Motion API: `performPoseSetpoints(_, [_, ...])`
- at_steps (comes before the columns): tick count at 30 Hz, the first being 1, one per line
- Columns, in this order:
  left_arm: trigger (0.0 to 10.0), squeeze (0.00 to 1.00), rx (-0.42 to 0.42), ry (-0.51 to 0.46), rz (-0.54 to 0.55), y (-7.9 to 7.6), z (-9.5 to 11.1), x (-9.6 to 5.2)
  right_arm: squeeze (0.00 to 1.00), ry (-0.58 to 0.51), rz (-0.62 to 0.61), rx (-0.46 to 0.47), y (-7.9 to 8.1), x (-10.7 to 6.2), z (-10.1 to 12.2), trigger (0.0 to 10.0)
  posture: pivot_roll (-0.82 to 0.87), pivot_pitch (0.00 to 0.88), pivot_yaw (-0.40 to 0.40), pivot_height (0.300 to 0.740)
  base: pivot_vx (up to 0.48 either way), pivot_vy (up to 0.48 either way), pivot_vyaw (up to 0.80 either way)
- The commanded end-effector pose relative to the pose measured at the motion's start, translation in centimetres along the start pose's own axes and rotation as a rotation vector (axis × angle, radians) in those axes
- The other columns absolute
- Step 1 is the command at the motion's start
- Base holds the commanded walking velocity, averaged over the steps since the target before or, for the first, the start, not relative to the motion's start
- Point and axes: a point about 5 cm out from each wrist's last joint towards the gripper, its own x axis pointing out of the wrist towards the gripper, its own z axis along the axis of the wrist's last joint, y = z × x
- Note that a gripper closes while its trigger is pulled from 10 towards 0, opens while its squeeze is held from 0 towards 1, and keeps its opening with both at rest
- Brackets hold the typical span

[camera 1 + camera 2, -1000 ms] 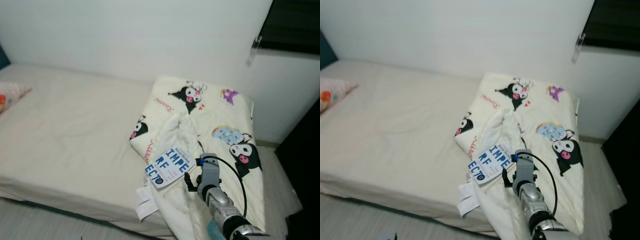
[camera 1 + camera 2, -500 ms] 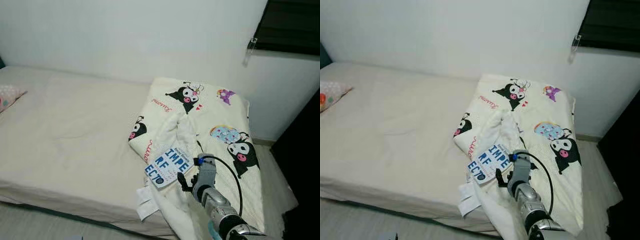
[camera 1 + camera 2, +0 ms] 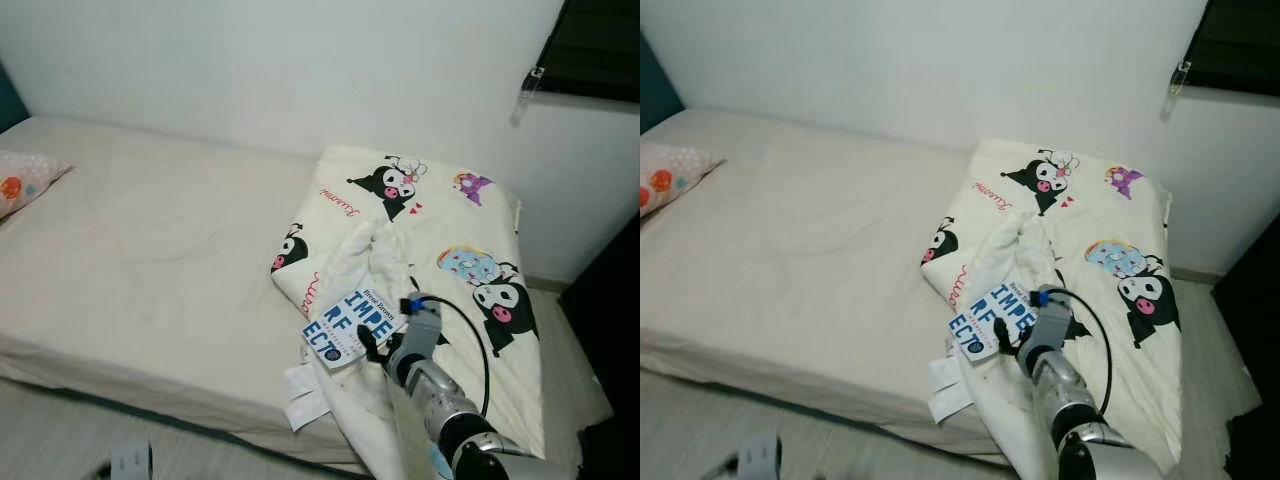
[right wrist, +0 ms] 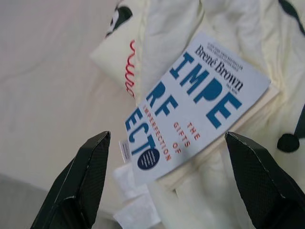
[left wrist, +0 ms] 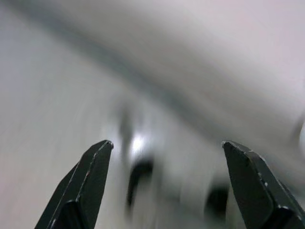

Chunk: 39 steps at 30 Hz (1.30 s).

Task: Clean up the room

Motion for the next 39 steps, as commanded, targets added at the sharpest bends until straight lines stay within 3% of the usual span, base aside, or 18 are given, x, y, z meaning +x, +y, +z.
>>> performPoseSetpoints(1, [10.0,0.0,-0.013,-0.044,0.0,0.4,1.0,0.1,0.0,0.019,-0.023,0.042,-0.6,-0.2,-0.4,10.0,-0.05,0.117,-0.026,0.646,0.0,0.0,0.0])
performPoseSetpoints(5, [10.0,0.0,0.045,-0.148,-0.059,-0.8,3.9,0.8,0.0,-0.011,-0.057,0.071,-1.2,0.0,1.0,10.0,-0.03,0.131,-0.024,0.626,0.0,0.0,0.0])
performPoseSetpoints(10, [10.0,0.0,0.049,-0.177,-0.076,-1.1,4.0,0.7,0.0,-0.042,-0.073,0.094,-1.6,0.1,2.4,10.0,-0.01,0.149,-0.021,0.611,0.0,0.0,0.0])
performPoseSetpoints(16, [10.0,0.0,0.068,-0.164,-0.076,-0.5,2.2,0.0,0.0,-0.113,-0.049,0.121,-1.8,0.3,5.0,10.0,0.01,0.188,-0.012,0.586,0.0,0.0,0.0])
performPoseSetpoints(21, [10.0,0.0,0.093,-0.138,-0.074,0.3,0.8,-0.6,0.0,-0.19,0.038,0.129,-0.7,0.7,7.7,10.0,0.03,0.214,-0.004,0.566,0.0,0.0,0.0])
performPoseSetpoints(23, [10.0,0.0,0.093,-0.138,-0.074,0.3,0.8,-0.6,0.0,-0.19,0.038,0.129,-0.7,0.7,7.7,10.0,0.03,0.214,-0.004,0.566,0.0,0.0,0.0])
performPoseSetpoints(25, [10.0,0.0,0.128,-0.117,-0.077,1.0,-0.1,-1.1,0.0,-0.243,0.07,0.132,-0.1,0.9,9.7,10.0,0.05,0.246,0.007,0.561,0.0,0.0,0.0])
performPoseSetpoints(35, [10.0,0.0,0.166,-0.099,-0.084,1.8,-1.0,-1.8,0.0,-0.326,0.136,0.138,0.9,0.8,12.1,10.0,0.06,0.265,0.017,0.561,0.0,0.0,0.0])
performPoseSetpoints(39, [10.0,0.0,0.187,-0.07,-0.093,1.9,-1.8,-2.1,0.0,-0.427,0.207,0.164,1.6,0.5,14.6,10.0,0.05,0.27,0.026,0.561,0.0,0.0,0.0])
